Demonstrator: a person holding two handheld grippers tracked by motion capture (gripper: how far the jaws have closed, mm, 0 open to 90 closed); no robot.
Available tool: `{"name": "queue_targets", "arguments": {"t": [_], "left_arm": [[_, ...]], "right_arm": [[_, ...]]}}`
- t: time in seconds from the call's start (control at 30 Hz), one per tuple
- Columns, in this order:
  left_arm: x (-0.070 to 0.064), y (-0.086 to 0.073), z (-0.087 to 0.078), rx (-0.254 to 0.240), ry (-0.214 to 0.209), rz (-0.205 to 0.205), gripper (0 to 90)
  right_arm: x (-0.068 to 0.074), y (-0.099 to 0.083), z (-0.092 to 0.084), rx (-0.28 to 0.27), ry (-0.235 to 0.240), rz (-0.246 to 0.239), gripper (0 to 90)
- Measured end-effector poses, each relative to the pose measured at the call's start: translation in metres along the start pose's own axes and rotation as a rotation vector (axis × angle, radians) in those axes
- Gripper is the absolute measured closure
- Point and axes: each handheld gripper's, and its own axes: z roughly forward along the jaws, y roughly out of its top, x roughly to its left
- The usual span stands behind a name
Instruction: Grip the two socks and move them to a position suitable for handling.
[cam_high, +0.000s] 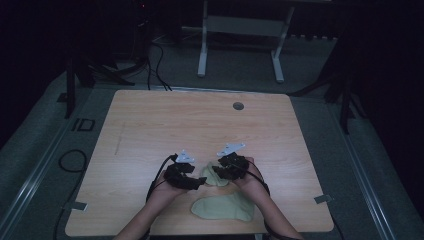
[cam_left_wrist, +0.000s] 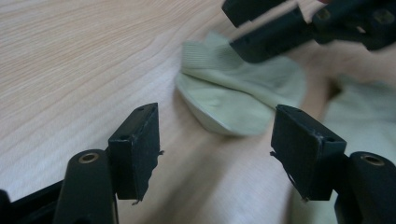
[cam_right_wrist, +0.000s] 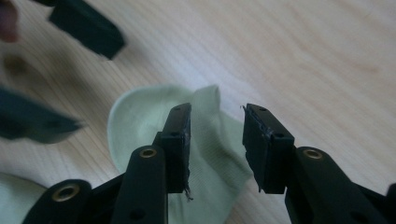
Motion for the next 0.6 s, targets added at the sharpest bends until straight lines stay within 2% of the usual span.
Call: {"name": "queue_targets", "arguments": {"t": [0.1,0.13,0.33,0.43,0.5,0.6], "left_arm": [[0.003,0.004,0.011,0.033,0.015,0.001,48.3],[0.003,0.005,0.013,0.045,0.026,0.008,48.8],[0.002,0.004,0.018,0.053,0.025,0.008,70.7],[0.001,0.004,0.020,0.038,0.037,-0.018,85.4],[-0.002,0.005,0.018,0.024,0.054,-0.020,88.1],[-0.004,0.005,0.016,0.011,0.068,-0.020,88.6]], "right_arm": [[-0.001,-0.004,0.009,0.028,0.007,-0.007,61.7],[-0.001,-0.006,0.011,0.029,0.004,-0.004,62.5],[-0.002,-0.014,0.014,0.008,0.035,-0.002,80.7],[0.002,-0.012,0.012,0.015,0.017,-0.024,85.3],[0.004,-0.010,0.009,0.012,0.006,-0.026,85.7],[0.003,-0.009,-0.003,-0.031,0.001,-0.024,85.8]]}}
